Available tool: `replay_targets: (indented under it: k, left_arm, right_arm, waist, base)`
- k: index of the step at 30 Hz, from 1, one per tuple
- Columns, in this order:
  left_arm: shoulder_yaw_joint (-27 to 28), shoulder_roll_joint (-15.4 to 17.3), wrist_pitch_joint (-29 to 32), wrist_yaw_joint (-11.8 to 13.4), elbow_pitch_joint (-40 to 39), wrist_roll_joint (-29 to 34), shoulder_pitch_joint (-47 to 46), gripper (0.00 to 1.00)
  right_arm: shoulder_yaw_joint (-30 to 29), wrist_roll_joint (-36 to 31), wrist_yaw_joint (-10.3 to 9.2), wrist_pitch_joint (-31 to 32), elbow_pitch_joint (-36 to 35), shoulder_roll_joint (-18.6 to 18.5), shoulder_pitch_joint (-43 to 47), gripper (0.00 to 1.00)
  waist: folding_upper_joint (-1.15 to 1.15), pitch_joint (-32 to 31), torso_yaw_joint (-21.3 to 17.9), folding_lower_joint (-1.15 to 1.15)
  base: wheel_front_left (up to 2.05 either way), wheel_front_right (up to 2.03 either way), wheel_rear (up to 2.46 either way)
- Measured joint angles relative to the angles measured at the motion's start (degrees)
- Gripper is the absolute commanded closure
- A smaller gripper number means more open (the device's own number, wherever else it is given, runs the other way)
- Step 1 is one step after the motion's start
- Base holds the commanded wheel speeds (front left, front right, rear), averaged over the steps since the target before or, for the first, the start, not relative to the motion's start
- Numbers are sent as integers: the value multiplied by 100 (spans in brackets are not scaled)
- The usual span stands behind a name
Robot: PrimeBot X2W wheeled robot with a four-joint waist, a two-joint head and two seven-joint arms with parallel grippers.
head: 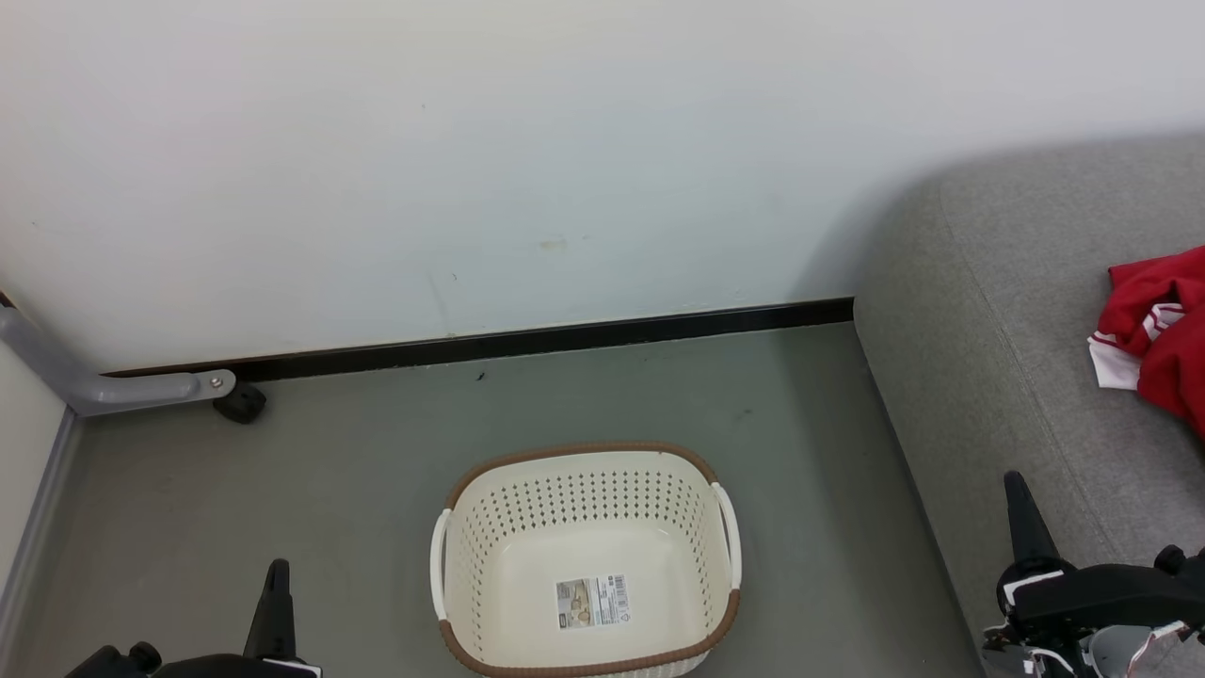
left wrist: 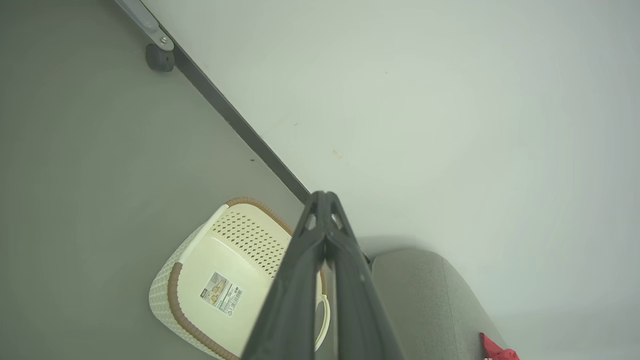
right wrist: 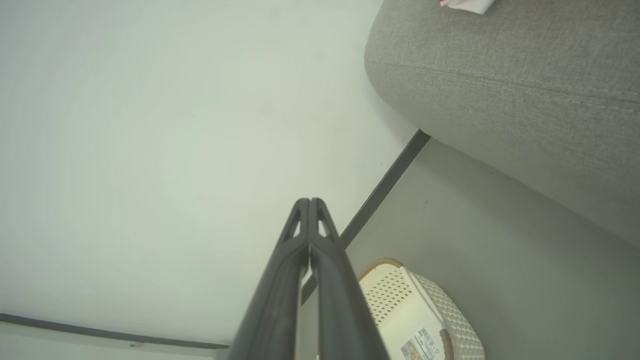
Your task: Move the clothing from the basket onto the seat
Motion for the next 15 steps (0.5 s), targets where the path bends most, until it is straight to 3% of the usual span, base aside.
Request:
replay_targets:
  k: [15]
  left_arm:
    - [138, -94, 305, -197, 15, -1087, -135, 100]
  right_arm:
    - [-293, 1235, 52, 312, -60, 5, 1, 100]
  waist:
    - [0, 3, 23, 0]
  base:
    - [0, 0, 0]
